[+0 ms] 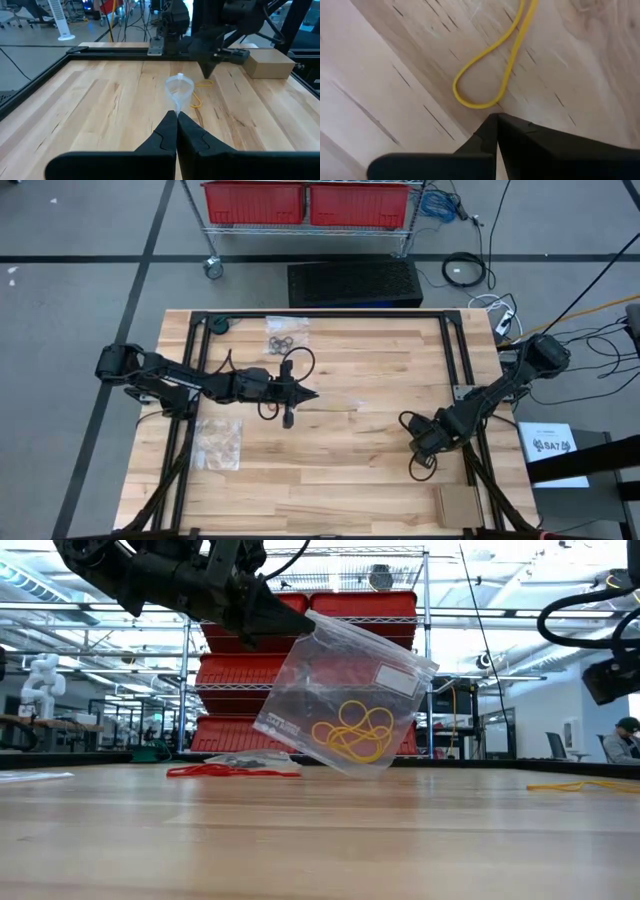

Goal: Sort rubber bands
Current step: Put the yellow rubber band into the transparent zip bag

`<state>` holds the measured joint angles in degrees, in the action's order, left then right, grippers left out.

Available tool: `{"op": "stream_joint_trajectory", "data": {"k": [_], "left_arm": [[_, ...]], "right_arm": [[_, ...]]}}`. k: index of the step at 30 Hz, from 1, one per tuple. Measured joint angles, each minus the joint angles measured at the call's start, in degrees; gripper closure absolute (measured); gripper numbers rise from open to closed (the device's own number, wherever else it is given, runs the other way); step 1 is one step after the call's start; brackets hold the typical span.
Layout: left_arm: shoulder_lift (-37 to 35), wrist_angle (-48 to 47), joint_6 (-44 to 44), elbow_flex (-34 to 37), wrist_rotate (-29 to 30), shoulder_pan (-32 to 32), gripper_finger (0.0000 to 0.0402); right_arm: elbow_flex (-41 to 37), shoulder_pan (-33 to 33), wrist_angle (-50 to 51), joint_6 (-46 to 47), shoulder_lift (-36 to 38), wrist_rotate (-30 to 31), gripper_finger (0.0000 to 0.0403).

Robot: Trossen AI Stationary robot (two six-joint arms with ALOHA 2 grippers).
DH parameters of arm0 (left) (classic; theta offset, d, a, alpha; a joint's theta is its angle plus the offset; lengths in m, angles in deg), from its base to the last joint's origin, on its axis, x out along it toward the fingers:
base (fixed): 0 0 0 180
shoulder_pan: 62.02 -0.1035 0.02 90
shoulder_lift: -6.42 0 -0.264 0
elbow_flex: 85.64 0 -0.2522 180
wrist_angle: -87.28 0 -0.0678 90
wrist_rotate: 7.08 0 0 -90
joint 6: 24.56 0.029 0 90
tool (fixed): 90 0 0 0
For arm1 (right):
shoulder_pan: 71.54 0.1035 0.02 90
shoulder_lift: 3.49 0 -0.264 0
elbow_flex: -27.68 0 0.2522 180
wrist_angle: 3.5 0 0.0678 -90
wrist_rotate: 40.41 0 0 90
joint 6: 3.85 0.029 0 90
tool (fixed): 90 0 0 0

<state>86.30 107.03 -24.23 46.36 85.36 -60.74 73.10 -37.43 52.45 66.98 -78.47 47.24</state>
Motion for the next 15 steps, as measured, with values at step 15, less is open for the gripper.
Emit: {"op": "stream_joint_trajectory", "data": {"k": [15], "left_arm": [[0.0,0.0,0.0,0.0,0.0,0.0,0.0400]], "right_arm": [[0.0,-8.3,-16.6,-5.1,-0.2,4.5,0.0403]]}}
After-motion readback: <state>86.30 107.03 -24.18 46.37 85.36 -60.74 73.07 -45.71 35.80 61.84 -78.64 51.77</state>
